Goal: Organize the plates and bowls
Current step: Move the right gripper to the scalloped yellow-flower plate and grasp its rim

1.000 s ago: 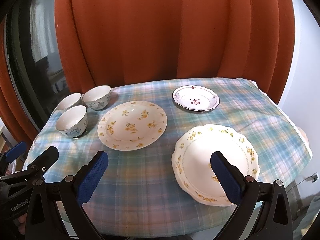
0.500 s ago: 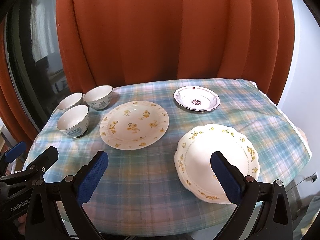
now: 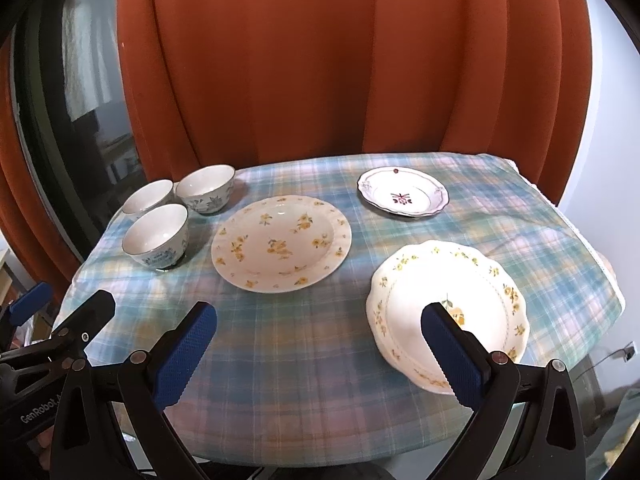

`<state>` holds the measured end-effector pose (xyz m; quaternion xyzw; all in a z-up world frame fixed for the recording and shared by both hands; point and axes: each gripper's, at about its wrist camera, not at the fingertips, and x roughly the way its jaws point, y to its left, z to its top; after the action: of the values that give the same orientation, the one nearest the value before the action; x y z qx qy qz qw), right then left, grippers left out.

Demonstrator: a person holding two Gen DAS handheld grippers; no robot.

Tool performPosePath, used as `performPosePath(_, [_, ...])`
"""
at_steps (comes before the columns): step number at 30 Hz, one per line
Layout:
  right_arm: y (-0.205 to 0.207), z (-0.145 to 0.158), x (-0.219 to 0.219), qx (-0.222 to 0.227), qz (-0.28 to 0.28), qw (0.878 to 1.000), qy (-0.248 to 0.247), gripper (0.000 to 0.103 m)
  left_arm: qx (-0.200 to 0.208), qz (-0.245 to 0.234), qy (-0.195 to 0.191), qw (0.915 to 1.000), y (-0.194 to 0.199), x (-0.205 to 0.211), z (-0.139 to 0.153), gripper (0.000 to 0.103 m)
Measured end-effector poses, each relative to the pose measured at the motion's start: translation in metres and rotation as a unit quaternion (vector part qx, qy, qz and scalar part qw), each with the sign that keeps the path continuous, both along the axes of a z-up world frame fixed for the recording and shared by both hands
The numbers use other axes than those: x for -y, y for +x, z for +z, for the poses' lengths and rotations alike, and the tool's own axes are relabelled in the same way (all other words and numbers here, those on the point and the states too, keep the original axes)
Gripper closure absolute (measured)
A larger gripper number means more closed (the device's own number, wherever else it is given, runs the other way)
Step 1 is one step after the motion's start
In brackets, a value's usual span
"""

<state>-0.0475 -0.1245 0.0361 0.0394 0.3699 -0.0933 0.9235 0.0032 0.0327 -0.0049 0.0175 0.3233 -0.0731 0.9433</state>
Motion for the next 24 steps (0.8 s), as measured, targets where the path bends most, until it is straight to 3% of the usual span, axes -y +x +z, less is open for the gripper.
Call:
performPosePath(8, [-0.003,-0.01,-0.005,-0.012,-0.02,1.0,-0.006,0.0,-0.006,-0.029,0.0,0.9996,0.002,0.002,-0.006,0.001])
performPosePath(15, [0.011,-0.018,-0.001,-0.024,0.0,1.0,0.008,0.0,-0.012,-0.008,0.0,0.9999,0.012,0.011,-0.012,0.001])
performPosePath(24, [0.029,-0.03,0.049,-0.045,0.02,0.999,0.009,0.001,-0.034,0.004,-0.017,0.9993,0.031,0.065,-0.022,0.001])
